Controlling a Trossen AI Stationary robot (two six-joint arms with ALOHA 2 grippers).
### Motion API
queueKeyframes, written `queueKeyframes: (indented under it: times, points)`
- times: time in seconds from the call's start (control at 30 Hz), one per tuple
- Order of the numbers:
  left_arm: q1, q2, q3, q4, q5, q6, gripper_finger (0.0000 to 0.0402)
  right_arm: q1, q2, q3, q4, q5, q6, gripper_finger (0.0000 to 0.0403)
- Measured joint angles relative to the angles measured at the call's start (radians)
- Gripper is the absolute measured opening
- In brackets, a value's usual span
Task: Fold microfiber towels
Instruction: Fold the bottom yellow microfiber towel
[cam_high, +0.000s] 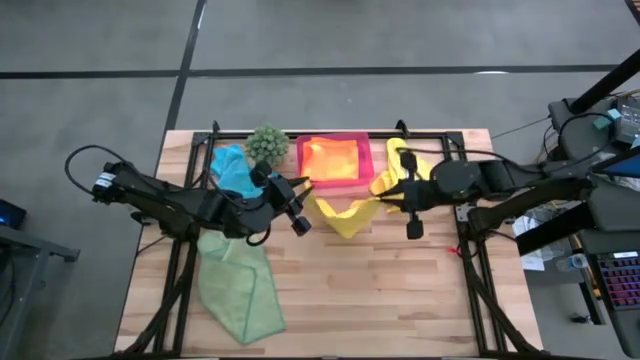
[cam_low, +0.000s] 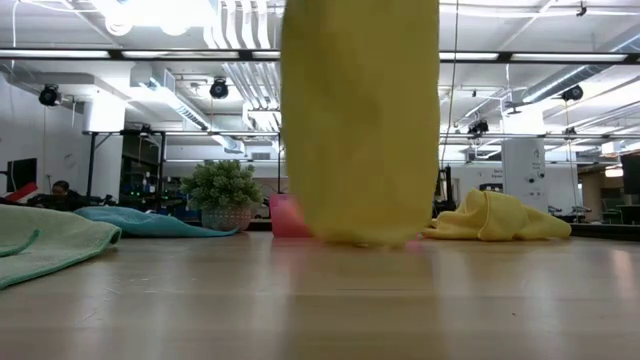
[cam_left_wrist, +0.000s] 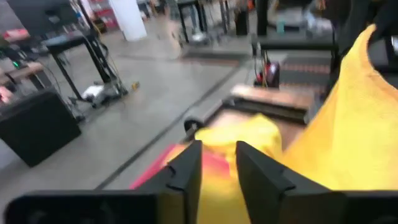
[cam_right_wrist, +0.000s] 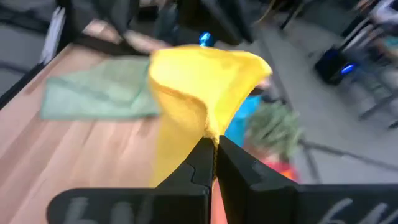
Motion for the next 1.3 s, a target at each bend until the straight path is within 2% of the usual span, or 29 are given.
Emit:
queueKeyframes:
  times: [0.07, 0.17, 0.27, 0.33, 0.57, 0.8, 0.9, 1.13, 1.3]
  points:
    - [0.001, 0.0, -0.001, -0.054, 0.062, -0.053, 0.0113, 0.0, 0.01, -0.02, -0.014, -0.049, 0.013, 0.0008]
    - [0.004, 0.0, 0.0, -0.135, 0.226, -0.135, 0.0141, 0.0, 0.026, -0.055, -0.031, -0.111, 0.021, 0.0008]
    - [0.005, 0.0, 0.0, -0.191, 0.359, -0.147, 0.0163, -0.005, 0.057, -0.091, -0.011, -0.115, 0.053, 0.0008]
    - [0.005, 0.0, 0.0, -0.214, 0.401, -0.148, 0.0174, -0.017, 0.087, -0.119, 0.025, -0.114, 0.082, 0.0008]
    - [0.01, 0.003, -0.006, -0.141, 0.416, -0.146, 0.0182, -0.061, 0.209, -0.191, 0.198, -0.112, 0.112, 0.0008]
    - [0.02, 0.069, -0.136, 0.216, 0.418, -0.139, 0.0182, -0.066, 0.308, -0.174, 0.273, -0.111, 0.122, 0.0008]
    - [0.027, 0.102, -0.173, 0.269, 0.411, -0.174, 0.0182, -0.066, 0.333, -0.153, 0.284, -0.111, 0.14, 0.0008]
    - [0.027, 0.137, -0.223, 0.255, 0.396, -0.25, 0.0183, -0.066, 0.347, -0.128, 0.291, -0.11, 0.145, 0.0008]
    - [0.026, 0.154, -0.241, 0.261, 0.439, -0.25, 0.0183, -0.066, 0.34, -0.13, 0.305, -0.109, 0.145, 0.0008]
